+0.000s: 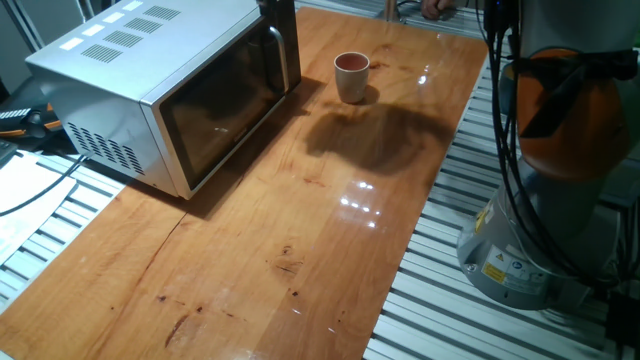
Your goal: Put the bowl into the microwave
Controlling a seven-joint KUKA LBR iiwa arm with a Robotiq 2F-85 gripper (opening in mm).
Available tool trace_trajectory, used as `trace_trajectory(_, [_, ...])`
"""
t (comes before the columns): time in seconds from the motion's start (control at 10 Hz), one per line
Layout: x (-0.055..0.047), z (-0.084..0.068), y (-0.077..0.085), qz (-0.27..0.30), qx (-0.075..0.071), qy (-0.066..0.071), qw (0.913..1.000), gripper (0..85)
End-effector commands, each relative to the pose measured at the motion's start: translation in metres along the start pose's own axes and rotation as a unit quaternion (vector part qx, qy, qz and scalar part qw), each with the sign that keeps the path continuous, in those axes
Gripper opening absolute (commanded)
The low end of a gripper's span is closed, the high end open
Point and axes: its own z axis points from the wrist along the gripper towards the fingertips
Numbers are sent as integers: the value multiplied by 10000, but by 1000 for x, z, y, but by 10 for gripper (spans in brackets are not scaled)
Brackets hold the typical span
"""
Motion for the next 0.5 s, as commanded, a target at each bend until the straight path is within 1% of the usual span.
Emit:
trace_trajectory(0.0, [-1, 2, -2, -2, 1, -12, 10000, 340])
trace_trajectory(0.2, [-4, 12, -11, -39, -30, -12, 10000, 340])
trace_trajectory(0.3, [-6, 14, -12, -32, -22, 11, 10000, 340])
trace_trajectory(0.4, [-6, 14, -13, 6, -7, 3, 10000, 340])
